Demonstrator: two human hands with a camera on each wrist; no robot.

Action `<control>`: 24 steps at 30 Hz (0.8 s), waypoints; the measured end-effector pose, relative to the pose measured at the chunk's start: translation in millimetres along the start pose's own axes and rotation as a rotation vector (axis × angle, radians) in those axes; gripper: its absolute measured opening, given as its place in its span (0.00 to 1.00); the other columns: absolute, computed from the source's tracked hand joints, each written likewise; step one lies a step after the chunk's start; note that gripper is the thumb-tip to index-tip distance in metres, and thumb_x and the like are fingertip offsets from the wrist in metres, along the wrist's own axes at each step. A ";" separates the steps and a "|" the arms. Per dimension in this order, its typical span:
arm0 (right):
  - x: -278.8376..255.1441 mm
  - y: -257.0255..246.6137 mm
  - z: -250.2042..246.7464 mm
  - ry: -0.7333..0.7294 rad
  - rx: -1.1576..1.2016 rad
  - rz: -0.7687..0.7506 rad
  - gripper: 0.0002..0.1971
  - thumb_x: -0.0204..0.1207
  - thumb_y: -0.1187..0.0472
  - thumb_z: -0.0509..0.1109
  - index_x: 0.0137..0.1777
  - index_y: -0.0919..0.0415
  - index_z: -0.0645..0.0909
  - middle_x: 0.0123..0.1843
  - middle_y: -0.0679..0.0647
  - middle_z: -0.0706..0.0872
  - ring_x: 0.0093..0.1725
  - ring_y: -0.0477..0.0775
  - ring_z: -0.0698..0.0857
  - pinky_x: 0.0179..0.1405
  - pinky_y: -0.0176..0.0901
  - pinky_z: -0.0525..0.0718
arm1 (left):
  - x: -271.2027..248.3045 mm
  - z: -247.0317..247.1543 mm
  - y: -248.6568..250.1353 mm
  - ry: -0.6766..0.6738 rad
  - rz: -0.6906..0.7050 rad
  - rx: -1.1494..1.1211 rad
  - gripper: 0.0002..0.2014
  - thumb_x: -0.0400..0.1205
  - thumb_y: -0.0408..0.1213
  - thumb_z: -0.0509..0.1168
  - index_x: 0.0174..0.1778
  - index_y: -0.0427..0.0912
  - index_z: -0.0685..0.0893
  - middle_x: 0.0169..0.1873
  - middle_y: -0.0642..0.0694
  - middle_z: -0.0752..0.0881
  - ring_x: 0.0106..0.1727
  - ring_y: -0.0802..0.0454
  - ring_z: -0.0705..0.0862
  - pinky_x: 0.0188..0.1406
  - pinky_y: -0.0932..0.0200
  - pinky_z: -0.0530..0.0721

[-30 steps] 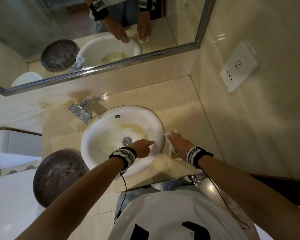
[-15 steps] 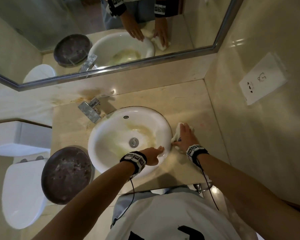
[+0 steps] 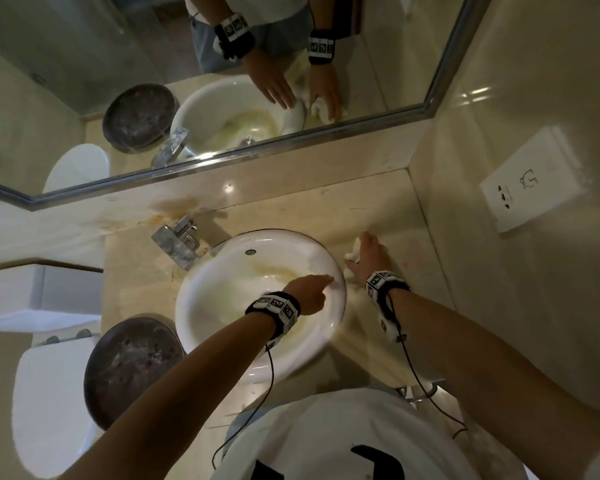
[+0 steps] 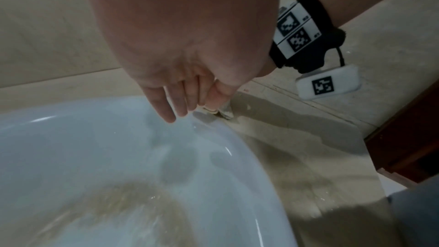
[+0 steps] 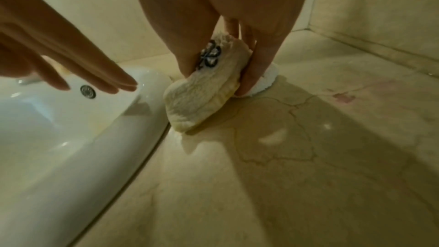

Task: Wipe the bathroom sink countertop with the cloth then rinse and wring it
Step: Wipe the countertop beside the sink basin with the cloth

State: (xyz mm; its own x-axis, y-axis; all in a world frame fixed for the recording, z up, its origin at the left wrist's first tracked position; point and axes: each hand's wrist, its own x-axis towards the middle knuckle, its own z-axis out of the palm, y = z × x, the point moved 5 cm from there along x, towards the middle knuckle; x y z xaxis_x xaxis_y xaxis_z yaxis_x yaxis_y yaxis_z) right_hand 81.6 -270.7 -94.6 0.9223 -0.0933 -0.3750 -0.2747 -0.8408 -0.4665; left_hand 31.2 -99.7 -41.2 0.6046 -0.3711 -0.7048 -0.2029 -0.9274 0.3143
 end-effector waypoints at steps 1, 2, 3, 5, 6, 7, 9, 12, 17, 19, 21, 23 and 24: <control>-0.6 2.7 -5.6 0.027 0.019 0.001 0.32 0.71 0.53 0.81 0.70 0.62 0.69 0.67 0.61 0.77 0.63 0.66 0.79 0.56 0.54 0.81 | 2.4 -5.1 2.3 0.033 -0.006 0.011 0.32 0.85 0.30 0.53 0.87 0.53 0.61 0.85 0.53 0.63 0.84 0.50 0.65 0.81 0.52 0.67; -0.7 6.9 -13.3 0.059 0.031 -0.005 0.31 0.71 0.54 0.81 0.69 0.60 0.70 0.67 0.60 0.77 0.63 0.65 0.78 0.55 0.53 0.80 | 5.3 -9.0 3.9 0.057 -0.004 0.030 0.32 0.85 0.30 0.53 0.87 0.52 0.59 0.86 0.54 0.61 0.85 0.51 0.63 0.82 0.51 0.66; -0.7 12.6 -22.6 0.091 0.037 -0.014 0.30 0.71 0.55 0.81 0.69 0.59 0.71 0.67 0.58 0.77 0.64 0.64 0.78 0.55 0.53 0.80 | 7.9 -12.2 5.5 0.070 0.001 0.054 0.33 0.85 0.30 0.53 0.88 0.51 0.58 0.87 0.53 0.58 0.85 0.51 0.62 0.82 0.51 0.65; 1.3 29.0 -45.4 0.171 0.040 -0.033 0.30 0.72 0.57 0.80 0.70 0.56 0.72 0.69 0.56 0.76 0.66 0.62 0.76 0.57 0.53 0.80 | 14.9 -15.7 4.6 0.071 -0.003 0.101 0.33 0.85 0.32 0.54 0.88 0.49 0.56 0.88 0.51 0.55 0.86 0.48 0.61 0.82 0.49 0.65; 3.3 39.2 -56.7 0.211 0.029 -0.039 0.29 0.72 0.58 0.80 0.71 0.56 0.72 0.70 0.56 0.76 0.67 0.62 0.75 0.58 0.54 0.80 | 17.8 -16.3 2.7 0.070 -0.012 0.119 0.33 0.85 0.33 0.55 0.88 0.48 0.55 0.88 0.51 0.54 0.85 0.46 0.62 0.82 0.48 0.66; 4.0 49.6 -67.1 0.238 0.009 -0.039 0.29 0.72 0.59 0.80 0.71 0.56 0.72 0.71 0.56 0.76 0.68 0.64 0.74 0.59 0.55 0.81 | 19.2 -16.6 0.9 0.061 -0.020 0.136 0.33 0.85 0.33 0.55 0.88 0.47 0.55 0.88 0.50 0.53 0.85 0.45 0.64 0.81 0.47 0.68; 6.8 70.2 -79.8 0.262 -0.048 -0.027 0.29 0.71 0.63 0.78 0.71 0.56 0.73 0.71 0.59 0.76 0.71 0.68 0.73 0.64 0.57 0.79 | 18.8 -15.8 -0.2 0.031 -0.018 0.173 0.34 0.85 0.32 0.55 0.88 0.46 0.53 0.88 0.50 0.52 0.83 0.43 0.66 0.78 0.46 0.72; 6.9 91.7 -73.6 0.199 -0.134 -0.032 0.24 0.69 0.65 0.74 0.65 0.56 0.75 0.66 0.59 0.79 0.71 0.72 0.75 0.66 0.60 0.78 | 14.2 -13.3 -0.5 -0.006 -0.009 0.194 0.37 0.83 0.29 0.54 0.89 0.46 0.50 0.88 0.52 0.47 0.86 0.47 0.61 0.79 0.48 0.72; -2.4 93.4 -51.8 0.201 0.024 -0.022 0.24 0.70 0.70 0.70 0.67 0.63 0.76 0.68 0.63 0.79 0.67 0.73 0.77 0.63 0.63 0.82 | 14.8 -8.1 -5.5 -0.059 -0.029 0.161 0.40 0.79 0.30 0.55 0.89 0.48 0.47 0.87 0.51 0.56 0.81 0.43 0.71 0.73 0.46 0.79; -1.2 90.3 -46.8 0.167 0.017 0.000 0.26 0.71 0.68 0.72 0.71 0.63 0.75 0.72 0.62 0.77 0.68 0.72 0.76 0.65 0.62 0.81 | 16.1 -7.3 -6.5 -0.070 -0.024 0.168 0.40 0.77 0.30 0.55 0.87 0.48 0.49 0.85 0.49 0.63 0.77 0.41 0.76 0.68 0.45 0.83; -1.9 79.7 -42.1 0.089 0.060 -0.067 0.29 0.70 0.62 0.73 0.72 0.61 0.74 0.74 0.60 0.77 0.71 0.69 0.76 0.67 0.62 0.81 | 17.7 -6.7 -7.6 -0.073 -0.017 0.168 0.41 0.76 0.29 0.54 0.88 0.48 0.49 0.85 0.49 0.62 0.76 0.42 0.76 0.66 0.45 0.84; -6.3 64.3 -35.1 0.006 0.054 -0.150 0.29 0.69 0.60 0.74 0.72 0.59 0.74 0.73 0.59 0.76 0.71 0.66 0.75 0.65 0.61 0.82 | 18.4 -6.1 -8.2 -0.068 -0.013 0.161 0.42 0.77 0.30 0.54 0.88 0.48 0.47 0.85 0.50 0.63 0.74 0.41 0.78 0.65 0.45 0.84; -8.4 55.7 -28.6 -0.037 0.020 -0.175 0.29 0.69 0.62 0.76 0.72 0.59 0.74 0.73 0.59 0.76 0.71 0.64 0.74 0.65 0.58 0.81 | 18.1 -5.9 -8.1 -0.065 -0.008 0.154 0.42 0.77 0.30 0.54 0.88 0.48 0.47 0.84 0.50 0.65 0.73 0.40 0.79 0.64 0.45 0.85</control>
State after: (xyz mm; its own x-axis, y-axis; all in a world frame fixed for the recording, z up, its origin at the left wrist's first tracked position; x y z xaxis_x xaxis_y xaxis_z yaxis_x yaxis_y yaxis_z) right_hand 66.3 -332.0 -94.5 0.9460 0.0735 -0.3158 -0.1165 -0.8319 -0.5426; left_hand 48.4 -98.6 -52.8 0.5562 -0.3617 -0.7482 -0.3172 -0.9245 0.2112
